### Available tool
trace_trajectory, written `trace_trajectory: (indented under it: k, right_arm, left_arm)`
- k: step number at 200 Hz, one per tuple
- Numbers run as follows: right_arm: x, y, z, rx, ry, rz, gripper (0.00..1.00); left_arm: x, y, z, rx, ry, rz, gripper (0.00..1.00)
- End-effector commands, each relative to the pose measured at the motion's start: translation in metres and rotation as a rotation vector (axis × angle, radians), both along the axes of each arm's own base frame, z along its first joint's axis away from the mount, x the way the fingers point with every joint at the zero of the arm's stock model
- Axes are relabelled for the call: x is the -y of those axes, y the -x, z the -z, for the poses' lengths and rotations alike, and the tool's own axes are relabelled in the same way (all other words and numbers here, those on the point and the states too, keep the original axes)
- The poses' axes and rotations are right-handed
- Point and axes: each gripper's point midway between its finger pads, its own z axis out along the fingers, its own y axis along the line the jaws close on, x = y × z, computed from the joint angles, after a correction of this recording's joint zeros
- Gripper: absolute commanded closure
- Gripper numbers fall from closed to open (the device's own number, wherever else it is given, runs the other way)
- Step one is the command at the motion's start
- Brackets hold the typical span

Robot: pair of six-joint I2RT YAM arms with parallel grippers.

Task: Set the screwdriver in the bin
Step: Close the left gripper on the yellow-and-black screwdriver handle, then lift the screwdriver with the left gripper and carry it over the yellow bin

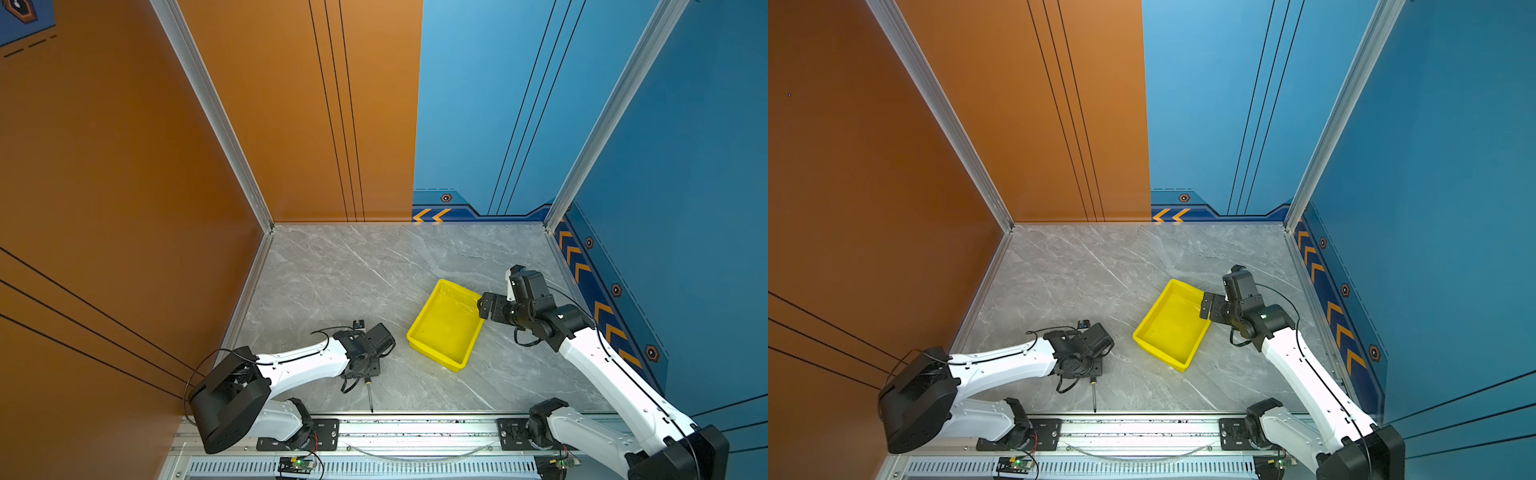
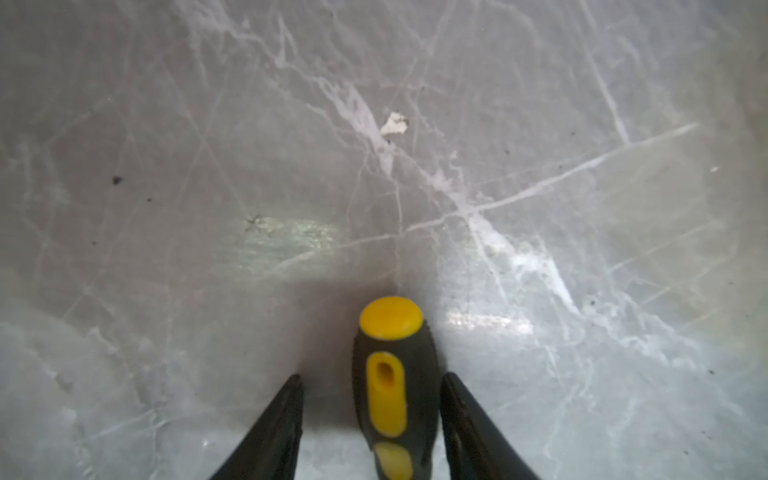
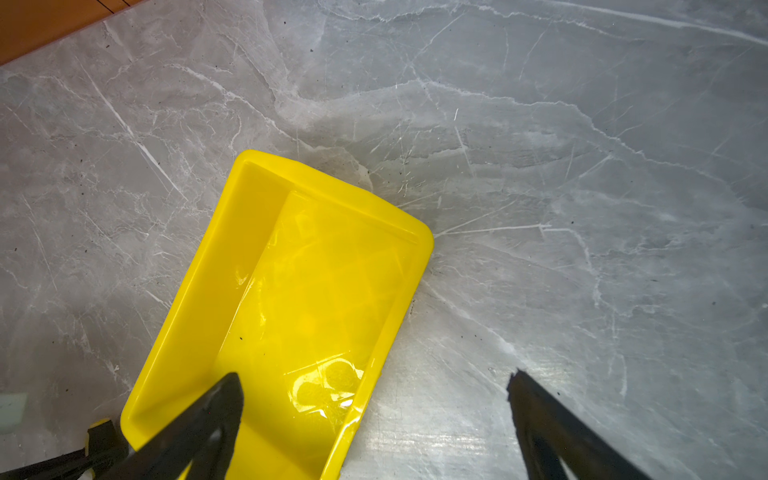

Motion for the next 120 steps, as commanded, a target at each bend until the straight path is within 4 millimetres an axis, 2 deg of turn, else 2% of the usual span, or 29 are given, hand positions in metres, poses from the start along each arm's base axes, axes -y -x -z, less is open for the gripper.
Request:
trace_trajectory:
  k: [1, 41, 72, 92, 107, 120]
  right_arm:
    - [-0.003, -0.004, -0.01, 0.037, -0.015, -0.01, 0.0]
    - [-0.001, -0.003, -0.007, 0.028, -0.018, 0.0, 0.0]
    - [0.002, -0.004, -0.006, 0.026, -0.019, 0.012, 0.0]
    - [0.005, -0.003, -0.008, 0.03, -0.032, 0.025, 0.0]
    - [0.009, -0.002, -0.008, 0.027, -0.049, 0.043, 0.0]
    - [0.015, -0.002, -0.007, 0.022, -0.063, 0.064, 0.0]
  left_arm:
    - [-0.007, 0.016, 0.02, -0.054, -0.017, -0.006, 0.55]
    - [-0.007, 0.016, 0.018, -0.047, -0.015, -0.007, 0.75]
    - [-0.004, 0.009, 0.008, -0.018, -0.009, 0.003, 0.85]
    - [-0.003, -0.003, -0.013, 0.031, -0.037, 0.045, 0.92]
    - [0.003, -0.019, -0.039, 0.092, -0.049, 0.092, 0.98]
    - [0.014, -0.033, -0.062, 0.147, -0.037, 0.143, 0.98]
